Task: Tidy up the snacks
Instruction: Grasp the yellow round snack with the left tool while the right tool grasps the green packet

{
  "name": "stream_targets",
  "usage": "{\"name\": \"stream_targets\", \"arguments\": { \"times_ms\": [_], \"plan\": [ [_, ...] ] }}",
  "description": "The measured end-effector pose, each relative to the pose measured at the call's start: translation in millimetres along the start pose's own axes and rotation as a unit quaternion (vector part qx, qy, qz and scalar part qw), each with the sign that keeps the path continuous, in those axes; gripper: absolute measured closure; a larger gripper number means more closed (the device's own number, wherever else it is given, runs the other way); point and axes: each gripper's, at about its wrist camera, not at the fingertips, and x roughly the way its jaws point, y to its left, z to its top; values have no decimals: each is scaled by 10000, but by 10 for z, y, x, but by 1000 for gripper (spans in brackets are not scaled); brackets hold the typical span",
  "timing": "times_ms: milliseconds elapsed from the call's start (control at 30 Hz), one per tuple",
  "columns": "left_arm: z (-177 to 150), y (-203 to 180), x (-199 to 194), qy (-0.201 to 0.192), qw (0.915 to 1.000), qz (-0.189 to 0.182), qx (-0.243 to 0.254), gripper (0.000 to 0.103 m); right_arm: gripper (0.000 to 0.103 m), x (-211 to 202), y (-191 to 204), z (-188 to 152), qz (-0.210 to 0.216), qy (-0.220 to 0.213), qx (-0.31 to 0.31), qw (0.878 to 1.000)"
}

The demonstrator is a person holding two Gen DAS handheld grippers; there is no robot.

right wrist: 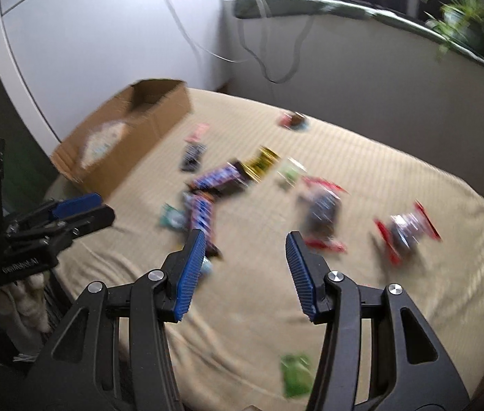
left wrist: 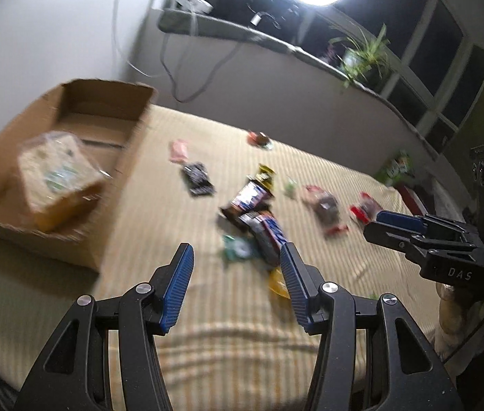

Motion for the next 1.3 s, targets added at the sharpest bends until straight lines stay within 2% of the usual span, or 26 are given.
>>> {"name": "stream_targets", "arguments": {
  "times_ms": [167, 400, 533, 833, 867, 900, 933, 1000, 1067, 1133, 1300],
  "plan": [
    [-97, -203, 193, 301, 9993, -154, 180, 49, 52, -99, -243, -396, -450, 151, 147, 9988],
    [-206, -362, 401, 567, 9975, -210, 378, 48, 52, -120, -358, -796, -559, 443, 219, 9972],
    [-224, -456, 509, 626, 9965, -122, 535, 42, 52, -80, -367, -899, -620, 551, 186, 9964],
    [-253, -536, 722, 663, 9936, 272, 869, 42, 52, 28, -297, -925, -669, 709, -2, 9952],
    [-260, -559, 726, 642, 9928, 323, 958, 42, 53, 42, -286, -928, -689, 722, -40, 9950],
    [-267, -575, 730, 632, 9922, 360, 1008, 43, 57, 55, -273, -936, -715, 738, -79, 9947],
    [-279, -585, 729, 610, 9919, 379, 1046, 47, 63, 72, -266, -941, -721, 767, -95, 9944],
    [-295, -593, 726, 582, 9917, 392, 1081, 53, 66, 108, -254, -965, -709, 843, -124, 9938],
    [-300, -580, 722, 555, 9917, 404, 1086, 63, 69, 123, -239, -985, -745, 856, -177, 9934],
    [-295, -559, 718, 533, 9922, 400, 1051, 70, 79, 124, -226, -988, -733, 871, -219, 9933],
    [-300, -527, 703, 474, 9931, 363, 1007, 75, 80, 122, -199, -990, -761, 910, -312, 9924]
  ]
}}
